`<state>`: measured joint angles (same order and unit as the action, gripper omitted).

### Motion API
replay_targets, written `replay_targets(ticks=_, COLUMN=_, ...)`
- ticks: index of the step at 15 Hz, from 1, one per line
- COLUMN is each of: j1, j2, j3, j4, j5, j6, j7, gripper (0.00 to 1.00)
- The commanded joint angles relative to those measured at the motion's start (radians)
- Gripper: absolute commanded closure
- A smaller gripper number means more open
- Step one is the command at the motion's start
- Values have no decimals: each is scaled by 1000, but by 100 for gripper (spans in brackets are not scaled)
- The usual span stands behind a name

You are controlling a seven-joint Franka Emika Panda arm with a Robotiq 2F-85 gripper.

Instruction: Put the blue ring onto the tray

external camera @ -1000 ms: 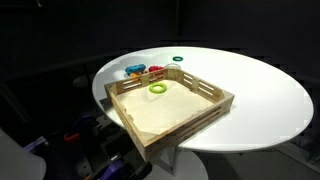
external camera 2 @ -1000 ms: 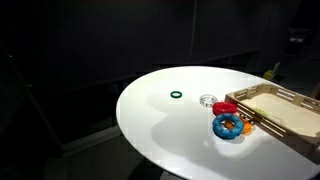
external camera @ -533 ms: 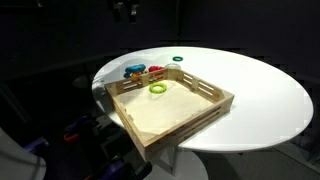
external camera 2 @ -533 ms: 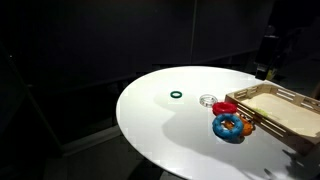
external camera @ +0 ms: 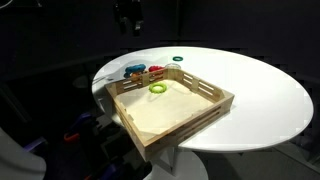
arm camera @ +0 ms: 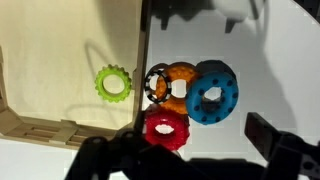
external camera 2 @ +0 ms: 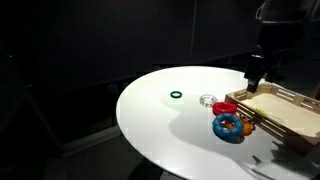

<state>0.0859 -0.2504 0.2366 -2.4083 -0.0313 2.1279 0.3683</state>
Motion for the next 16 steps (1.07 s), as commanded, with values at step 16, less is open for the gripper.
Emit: replay_targets(ticks=16, j1=16, j2=242, j3=-34, j4=-52, j5=-89, j6=307, j7=133, gripper=0)
